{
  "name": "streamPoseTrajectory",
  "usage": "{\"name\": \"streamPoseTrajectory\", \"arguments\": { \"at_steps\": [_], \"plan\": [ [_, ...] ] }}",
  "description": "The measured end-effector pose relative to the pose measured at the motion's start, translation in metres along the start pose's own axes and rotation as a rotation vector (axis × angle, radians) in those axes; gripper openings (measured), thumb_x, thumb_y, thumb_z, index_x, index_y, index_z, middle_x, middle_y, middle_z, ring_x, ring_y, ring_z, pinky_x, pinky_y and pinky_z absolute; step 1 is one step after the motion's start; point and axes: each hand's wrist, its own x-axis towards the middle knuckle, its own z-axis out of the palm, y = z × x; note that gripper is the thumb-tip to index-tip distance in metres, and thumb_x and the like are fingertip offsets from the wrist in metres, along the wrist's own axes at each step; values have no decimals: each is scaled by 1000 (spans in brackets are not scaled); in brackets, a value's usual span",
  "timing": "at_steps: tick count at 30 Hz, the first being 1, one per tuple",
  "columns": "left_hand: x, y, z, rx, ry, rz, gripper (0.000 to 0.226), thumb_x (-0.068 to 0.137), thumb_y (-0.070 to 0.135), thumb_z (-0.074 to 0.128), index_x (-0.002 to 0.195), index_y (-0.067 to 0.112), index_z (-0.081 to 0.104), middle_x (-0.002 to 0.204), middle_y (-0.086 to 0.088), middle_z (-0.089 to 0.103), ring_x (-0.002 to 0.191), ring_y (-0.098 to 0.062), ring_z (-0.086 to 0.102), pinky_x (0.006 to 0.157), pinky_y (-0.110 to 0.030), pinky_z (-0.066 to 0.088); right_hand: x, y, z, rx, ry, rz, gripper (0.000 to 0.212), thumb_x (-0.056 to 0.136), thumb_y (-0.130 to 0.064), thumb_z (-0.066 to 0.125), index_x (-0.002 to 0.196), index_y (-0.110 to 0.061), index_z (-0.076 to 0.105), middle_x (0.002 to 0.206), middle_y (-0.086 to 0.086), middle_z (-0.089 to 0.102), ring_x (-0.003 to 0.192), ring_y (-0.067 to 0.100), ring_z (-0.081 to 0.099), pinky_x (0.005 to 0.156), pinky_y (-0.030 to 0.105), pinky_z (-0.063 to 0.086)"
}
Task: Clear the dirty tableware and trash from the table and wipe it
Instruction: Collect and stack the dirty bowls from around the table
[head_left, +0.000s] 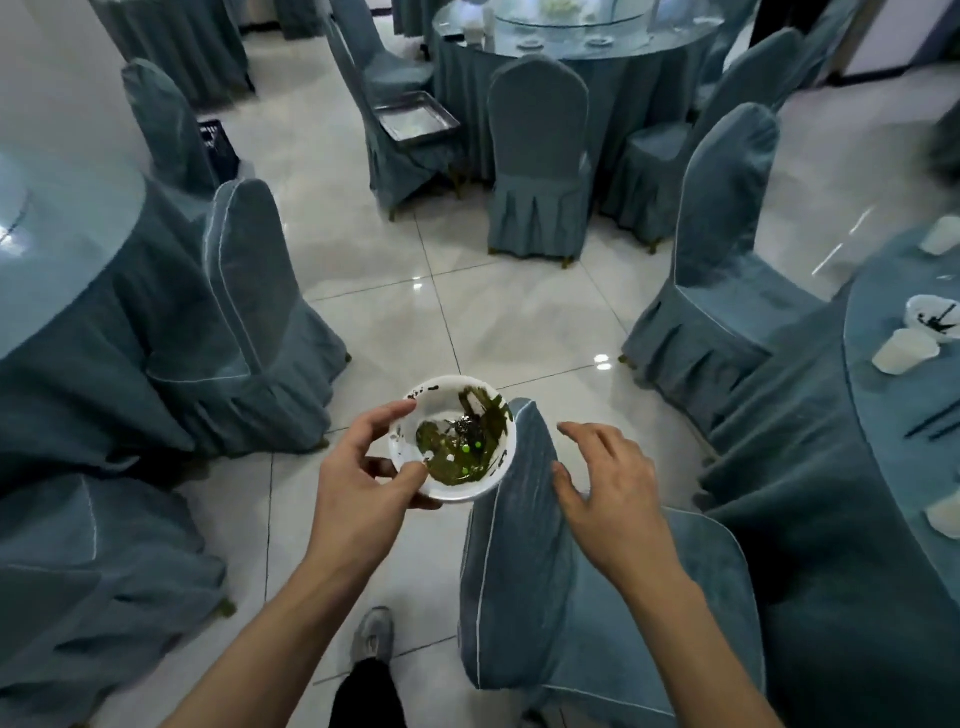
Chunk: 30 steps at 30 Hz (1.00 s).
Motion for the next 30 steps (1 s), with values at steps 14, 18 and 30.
{"name": "streamPoseTrajectory", "arguments": {
  "at_steps": [14, 18, 30],
  "plan": [
    [237, 23, 20, 105, -570, 34, 62, 80, -12, 64, 115, 39, 68, 123, 5, 63, 84, -27, 66, 56, -29, 61, 113, -36, 54, -217, 177, 540, 42, 96, -39, 55, 137, -29, 50, 131, -6, 52, 118, 19, 48, 103, 38, 37],
    [274, 27, 63, 81, -705, 25, 61, 82, -13, 63, 115, 39, 69, 123, 2, 64, 83, -34, 68, 57, -29, 61, 130, -32, 47, -247, 230, 668, 43, 95, -40, 56, 136, -28, 51, 130, -5, 53, 114, 20, 51, 101, 40, 41],
    [383, 64, 226, 208, -968, 63, 59, 84, -12, 65, 116, 38, 69, 119, -1, 66, 80, -31, 70, 62, -39, 63, 239, 69, 25, -159, 391, 943, 42, 98, -44, 50, 137, -30, 50, 135, -8, 51, 124, 15, 48, 108, 38, 36]
  ]
}}
